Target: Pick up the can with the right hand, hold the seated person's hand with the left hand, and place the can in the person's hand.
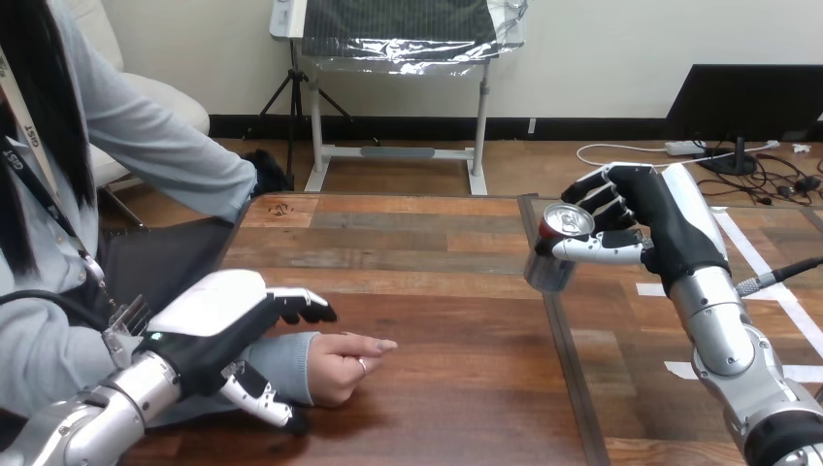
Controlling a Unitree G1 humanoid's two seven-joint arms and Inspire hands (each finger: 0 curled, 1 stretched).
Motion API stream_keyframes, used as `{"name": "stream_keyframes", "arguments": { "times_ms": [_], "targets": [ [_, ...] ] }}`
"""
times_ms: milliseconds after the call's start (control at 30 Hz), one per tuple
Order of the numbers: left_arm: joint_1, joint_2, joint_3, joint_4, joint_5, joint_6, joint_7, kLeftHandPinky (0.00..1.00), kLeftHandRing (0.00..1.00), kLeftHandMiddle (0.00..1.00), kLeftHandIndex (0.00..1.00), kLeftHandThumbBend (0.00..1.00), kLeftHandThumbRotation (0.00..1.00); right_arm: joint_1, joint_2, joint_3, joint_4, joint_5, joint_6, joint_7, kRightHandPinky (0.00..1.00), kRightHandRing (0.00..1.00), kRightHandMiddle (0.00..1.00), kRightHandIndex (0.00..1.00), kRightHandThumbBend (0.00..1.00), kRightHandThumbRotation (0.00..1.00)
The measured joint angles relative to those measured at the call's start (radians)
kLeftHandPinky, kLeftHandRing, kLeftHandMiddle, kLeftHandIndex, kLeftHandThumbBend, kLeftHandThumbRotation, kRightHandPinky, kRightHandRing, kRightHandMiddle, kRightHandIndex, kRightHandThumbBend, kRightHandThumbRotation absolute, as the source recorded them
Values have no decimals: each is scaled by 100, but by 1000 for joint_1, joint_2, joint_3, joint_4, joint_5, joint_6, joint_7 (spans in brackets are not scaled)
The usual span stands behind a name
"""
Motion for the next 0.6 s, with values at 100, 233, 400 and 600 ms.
{"name": "stream_keyframes", "arguments": {
  "times_ms": [100, 233, 400, 600],
  "targets": [
    [-1, 1, -9, 10, 2, 0, 1, 70, 76, 77, 76, 100, 18, 4, 0, 0, -8, 0, 0, 4, 42, 43, 49, 53, 74, 0],
    [-1, 2, -17, 22, 7, 0, 5, 70, 76, 77, 76, 100, 17, 6, 0, 0, -11, 0, -1, 8, 41, 43, 48, 53, 75, 0],
    [-3, 3, -20, 32, 15, 1, 25, 70, 76, 77, 76, 100, 17, 10, -1, 0, -14, 0, -1, 8, 41, 43, 48, 53, 75, 0],
    [-11, 6, -24, 44, 23, -1, 37, 71, 76, 77, 75, 100, 18, 19, -1, 0, -27, 0, -1, 12, 41, 43, 48, 53, 75, 0]
  ]
}}
